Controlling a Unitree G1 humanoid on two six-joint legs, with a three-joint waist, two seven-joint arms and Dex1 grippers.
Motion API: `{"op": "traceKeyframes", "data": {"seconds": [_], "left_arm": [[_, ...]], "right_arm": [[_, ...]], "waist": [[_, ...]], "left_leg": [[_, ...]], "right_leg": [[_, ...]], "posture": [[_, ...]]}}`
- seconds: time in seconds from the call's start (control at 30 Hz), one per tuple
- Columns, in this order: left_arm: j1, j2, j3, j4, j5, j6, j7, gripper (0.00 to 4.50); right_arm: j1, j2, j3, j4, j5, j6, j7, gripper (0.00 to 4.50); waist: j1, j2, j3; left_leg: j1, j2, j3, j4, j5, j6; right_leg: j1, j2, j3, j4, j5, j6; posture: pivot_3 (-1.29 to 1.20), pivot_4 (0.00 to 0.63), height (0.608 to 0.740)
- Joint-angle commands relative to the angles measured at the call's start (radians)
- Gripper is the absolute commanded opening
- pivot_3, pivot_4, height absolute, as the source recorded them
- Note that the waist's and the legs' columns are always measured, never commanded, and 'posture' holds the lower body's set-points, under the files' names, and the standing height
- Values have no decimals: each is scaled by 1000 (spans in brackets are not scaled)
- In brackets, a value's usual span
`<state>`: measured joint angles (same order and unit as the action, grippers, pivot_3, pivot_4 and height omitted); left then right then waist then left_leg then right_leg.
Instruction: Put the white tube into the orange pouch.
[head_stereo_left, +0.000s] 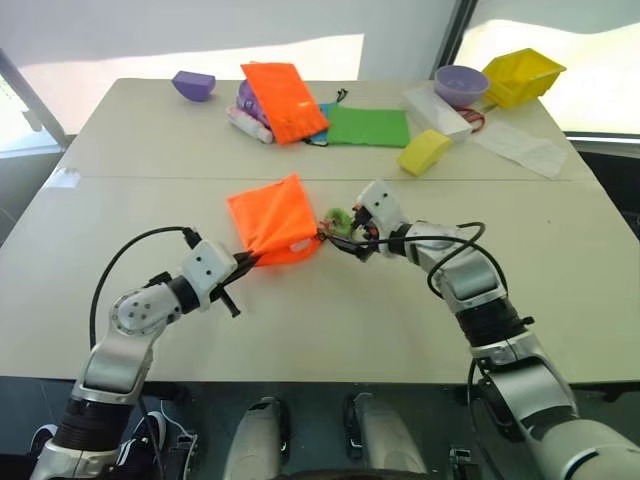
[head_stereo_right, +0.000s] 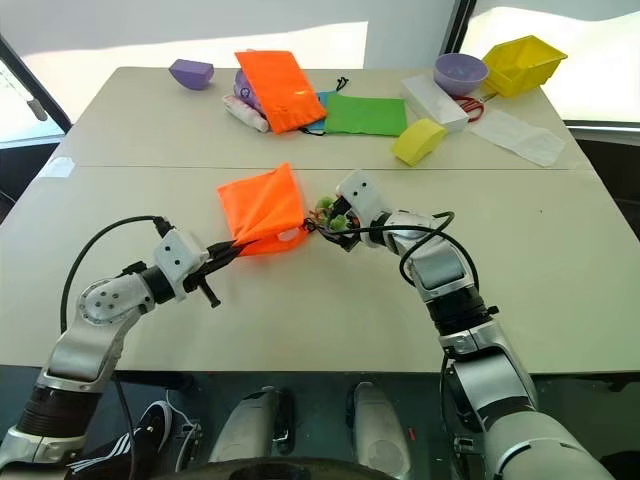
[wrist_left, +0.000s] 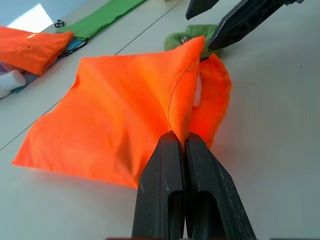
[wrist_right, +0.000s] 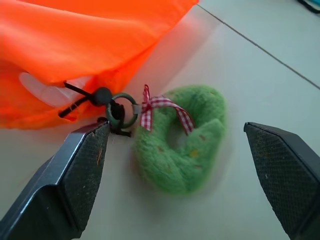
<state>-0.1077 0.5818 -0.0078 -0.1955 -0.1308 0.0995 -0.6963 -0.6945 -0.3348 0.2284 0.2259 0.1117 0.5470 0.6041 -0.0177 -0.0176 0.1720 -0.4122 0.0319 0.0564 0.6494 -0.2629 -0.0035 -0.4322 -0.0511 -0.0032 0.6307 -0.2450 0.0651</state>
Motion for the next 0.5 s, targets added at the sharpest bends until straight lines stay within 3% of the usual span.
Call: {"op": "traceKeyframes", "data": {"seconds": [0.03,0.3,0.4,0.5], "left_arm": [[13,-12,4,-30,0,-11,14,0],[18,-32,-9,-43,10,-7,27,0],[15,-33,-9,-42,10,-8,27,0],[15,-36,-13,-46,9,-6,26,0]], "right_arm": [[-49,23,-26,64,-36,-42,-58,4474],[-41,43,5,123,-75,-46,-39,4474],[-50,59,-26,136,-55,-31,-41,3602],[-48,55,-46,118,-39,-28,-23,2108]], "waist": [[-1,0,0],[-1,0,0],[-1,0,0],[0,0,0]], "left_leg": [[0,0,0,0,0,0],[1,0,0,1,0,0],[1,0,0,1,0,0],[2,0,0,1,0,0]], "right_leg": [[0,0,0,0,0,0],[1,1,0,1,0,0],[1,2,0,1,0,0],[1,3,0,2,0,0]], "posture": [[0,150,740],[0,150,740],[0,150,740],[0,150,740]]}}
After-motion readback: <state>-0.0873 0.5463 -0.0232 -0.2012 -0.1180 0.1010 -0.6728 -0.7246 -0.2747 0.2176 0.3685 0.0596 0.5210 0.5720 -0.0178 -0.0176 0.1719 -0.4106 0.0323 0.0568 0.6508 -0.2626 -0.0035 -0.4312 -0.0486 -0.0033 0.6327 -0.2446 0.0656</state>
